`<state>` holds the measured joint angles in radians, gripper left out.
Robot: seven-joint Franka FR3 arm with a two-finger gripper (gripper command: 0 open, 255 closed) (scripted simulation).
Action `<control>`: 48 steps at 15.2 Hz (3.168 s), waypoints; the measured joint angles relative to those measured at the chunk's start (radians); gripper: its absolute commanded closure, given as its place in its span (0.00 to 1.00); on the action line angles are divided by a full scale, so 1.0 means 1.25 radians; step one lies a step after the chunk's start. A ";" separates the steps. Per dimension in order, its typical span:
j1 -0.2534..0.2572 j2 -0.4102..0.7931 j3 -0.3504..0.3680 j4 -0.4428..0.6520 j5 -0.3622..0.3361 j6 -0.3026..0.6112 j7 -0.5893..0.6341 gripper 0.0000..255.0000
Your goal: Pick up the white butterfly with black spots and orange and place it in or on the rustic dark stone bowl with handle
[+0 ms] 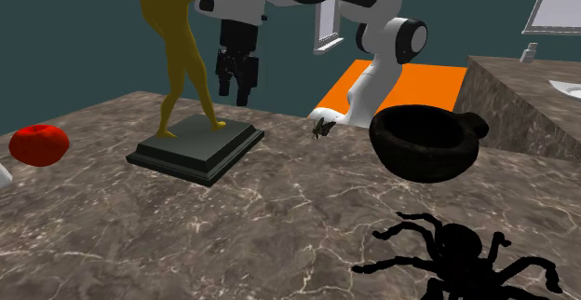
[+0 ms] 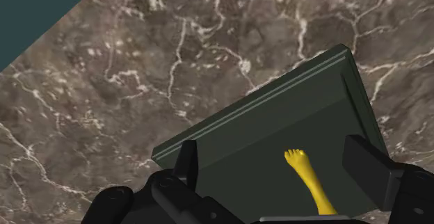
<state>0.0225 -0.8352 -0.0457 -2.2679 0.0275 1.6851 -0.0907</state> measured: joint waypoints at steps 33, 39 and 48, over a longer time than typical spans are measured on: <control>0.080 -0.028 0.225 -0.021 0.155 -0.264 0.212 1.00; 0.080 -0.028 0.225 -0.021 0.155 -0.264 0.212 1.00; 0.076 0.003 0.219 0.062 0.148 -0.315 0.218 1.00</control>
<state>0.1172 -0.8314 0.2276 -2.1909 0.2126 1.2909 0.1821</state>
